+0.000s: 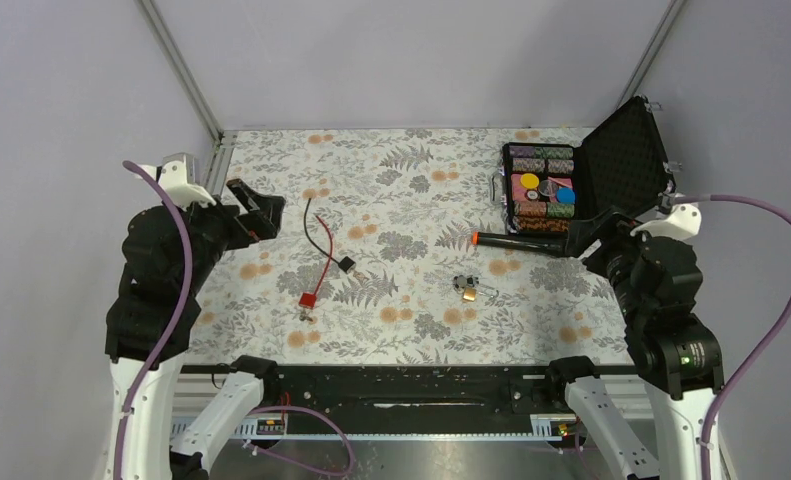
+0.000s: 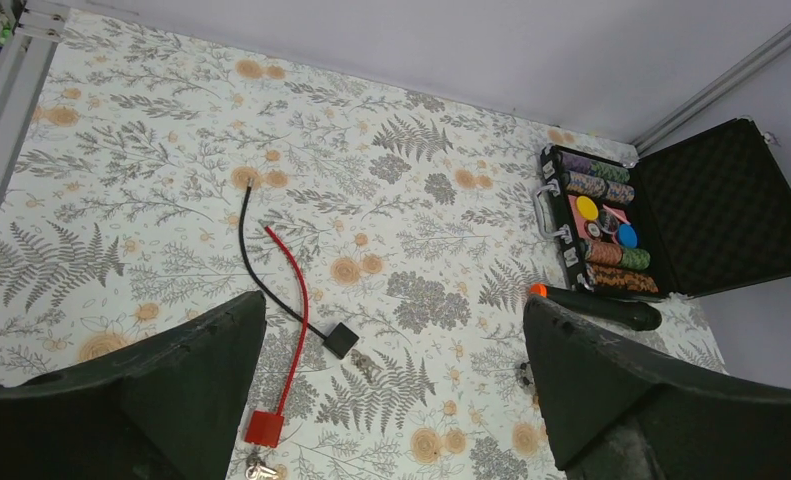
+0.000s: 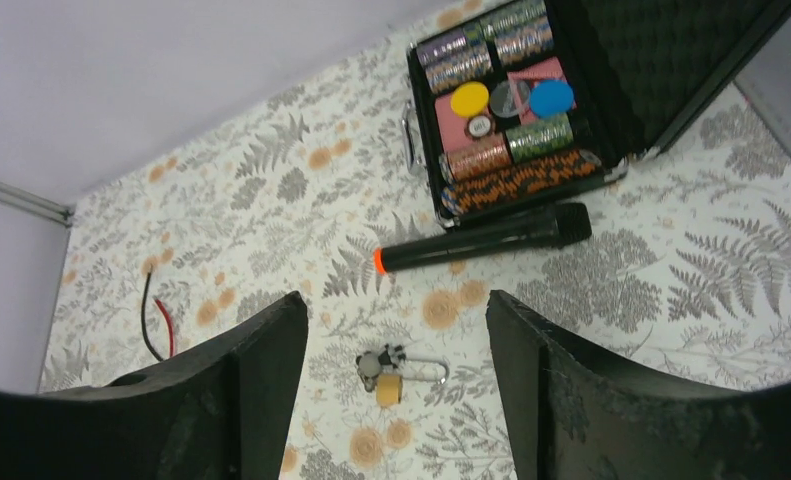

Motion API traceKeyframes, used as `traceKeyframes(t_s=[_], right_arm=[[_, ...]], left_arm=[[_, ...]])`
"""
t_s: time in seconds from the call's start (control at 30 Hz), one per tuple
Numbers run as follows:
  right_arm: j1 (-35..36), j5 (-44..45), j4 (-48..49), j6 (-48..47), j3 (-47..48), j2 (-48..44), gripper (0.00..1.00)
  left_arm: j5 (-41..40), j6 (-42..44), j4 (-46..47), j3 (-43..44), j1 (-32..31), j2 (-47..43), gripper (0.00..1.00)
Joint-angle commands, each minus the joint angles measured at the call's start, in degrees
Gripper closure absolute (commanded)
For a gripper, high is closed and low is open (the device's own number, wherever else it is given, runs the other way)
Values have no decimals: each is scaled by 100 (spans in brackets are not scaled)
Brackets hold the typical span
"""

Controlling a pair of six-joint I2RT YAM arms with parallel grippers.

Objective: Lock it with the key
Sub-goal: Adjust the lock at the center of the board.

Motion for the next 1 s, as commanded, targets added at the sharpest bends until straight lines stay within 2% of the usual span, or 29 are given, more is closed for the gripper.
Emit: traceKeyframes(t_s=[0.0, 0.1, 0.2, 0.33, 0.4, 0.57, 0.63, 0.7, 0.8, 0.97], right_arm=[[-20, -236, -186, 270, -234, -5, 28], [-18, -335, -183, 310, -415, -50, 20], [-23, -760, 108, 102, -798, -162, 17], [-21, -945, 393, 12, -1288, -141, 13], [-23, -1107, 565, 52, -1593, 61, 13], [109, -1688, 1335, 539, -2255, 1066, 28], [434, -1371, 1616, 728, -2455, 1435, 31], [897, -824, 1791, 821, -2511, 1788, 31], [1401, -458, 1989, 1026, -2432, 2437, 31], [1988, 242, 1719, 1574, -2093, 3481, 44]], left_arm=[[181, -173, 229, -215, 28, -153, 1], [79, -385, 627, -645, 29, -231, 1], [-277, -758, 1173, -1241, 29, -322, 1], [-213, -1038, 1851, -1897, 29, -348, 1], [208, -1011, 2200, -2171, 29, -320, 1], [1336, -965, 2959, -2827, -72, -112, 1], [1225, -986, 3060, -3033, -242, -88, 1], [1085, -949, 3142, -3206, -415, -100, 1], [1016, -1054, 3196, -3360, -582, -96, 1], [1019, -1309, 3290, -3499, -684, 7, 1]])
